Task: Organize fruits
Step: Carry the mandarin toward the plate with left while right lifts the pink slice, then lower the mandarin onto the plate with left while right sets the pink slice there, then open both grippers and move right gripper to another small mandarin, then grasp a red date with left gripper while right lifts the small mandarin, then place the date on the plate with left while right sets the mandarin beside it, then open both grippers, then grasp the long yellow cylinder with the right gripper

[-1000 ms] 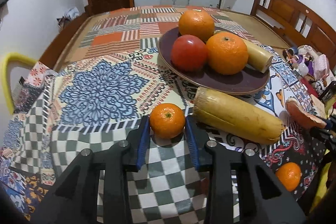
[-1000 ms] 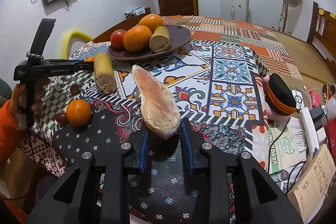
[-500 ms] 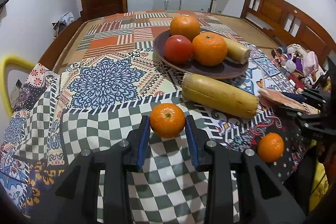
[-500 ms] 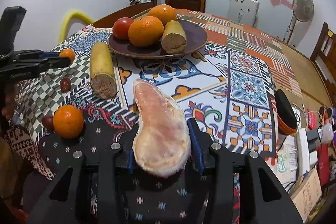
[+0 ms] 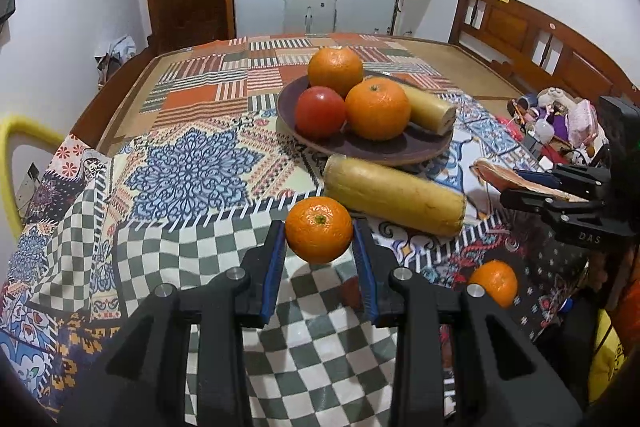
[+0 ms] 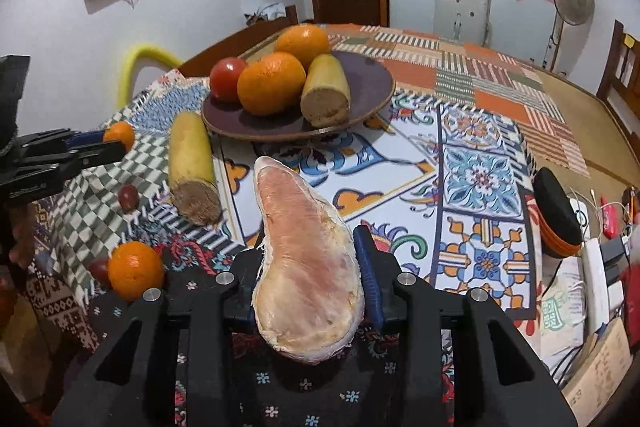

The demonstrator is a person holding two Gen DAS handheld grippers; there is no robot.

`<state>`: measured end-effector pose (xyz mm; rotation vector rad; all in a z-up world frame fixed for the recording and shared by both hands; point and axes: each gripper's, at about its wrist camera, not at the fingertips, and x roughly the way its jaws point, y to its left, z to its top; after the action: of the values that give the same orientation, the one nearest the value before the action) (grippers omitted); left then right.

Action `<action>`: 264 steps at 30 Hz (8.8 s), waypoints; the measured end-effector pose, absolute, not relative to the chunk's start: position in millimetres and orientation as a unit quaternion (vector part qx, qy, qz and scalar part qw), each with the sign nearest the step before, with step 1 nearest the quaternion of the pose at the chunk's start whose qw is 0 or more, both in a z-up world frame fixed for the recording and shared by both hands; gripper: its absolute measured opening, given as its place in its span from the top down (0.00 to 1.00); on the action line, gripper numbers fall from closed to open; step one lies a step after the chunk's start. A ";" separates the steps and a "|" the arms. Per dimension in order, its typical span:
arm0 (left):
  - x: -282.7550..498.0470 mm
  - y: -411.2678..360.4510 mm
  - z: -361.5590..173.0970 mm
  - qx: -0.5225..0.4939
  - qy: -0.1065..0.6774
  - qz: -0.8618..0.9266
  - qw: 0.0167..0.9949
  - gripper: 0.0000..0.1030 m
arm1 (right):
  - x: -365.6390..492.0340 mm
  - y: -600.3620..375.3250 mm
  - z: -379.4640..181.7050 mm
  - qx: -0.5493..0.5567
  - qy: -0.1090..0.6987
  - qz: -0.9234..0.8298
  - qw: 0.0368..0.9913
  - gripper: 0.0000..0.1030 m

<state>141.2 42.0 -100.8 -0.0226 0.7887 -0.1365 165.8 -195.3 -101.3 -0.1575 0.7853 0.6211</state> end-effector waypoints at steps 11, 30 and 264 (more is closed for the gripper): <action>159.4 27.3 -72.8 -0.011 0.350 -0.076 0.934 0.67 | 182.3 -193.6 -59.2 -0.067 0.315 0.286 0.902 0.65; 224.9 27.7 -50.7 -0.014 0.339 -0.060 0.939 0.67 | 226.5 -172.9 -29.4 -0.064 0.262 0.267 0.925 0.65; 135.2 37.0 -86.5 -0.030 0.357 -0.041 0.933 0.45 | 170.6 -117.9 -109.4 -0.116 0.347 0.358 0.859 0.48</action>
<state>135.2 37.0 -86.5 -0.0611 0.7300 -0.0830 170.6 -117.9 -109.4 -0.2431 0.7275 0.7521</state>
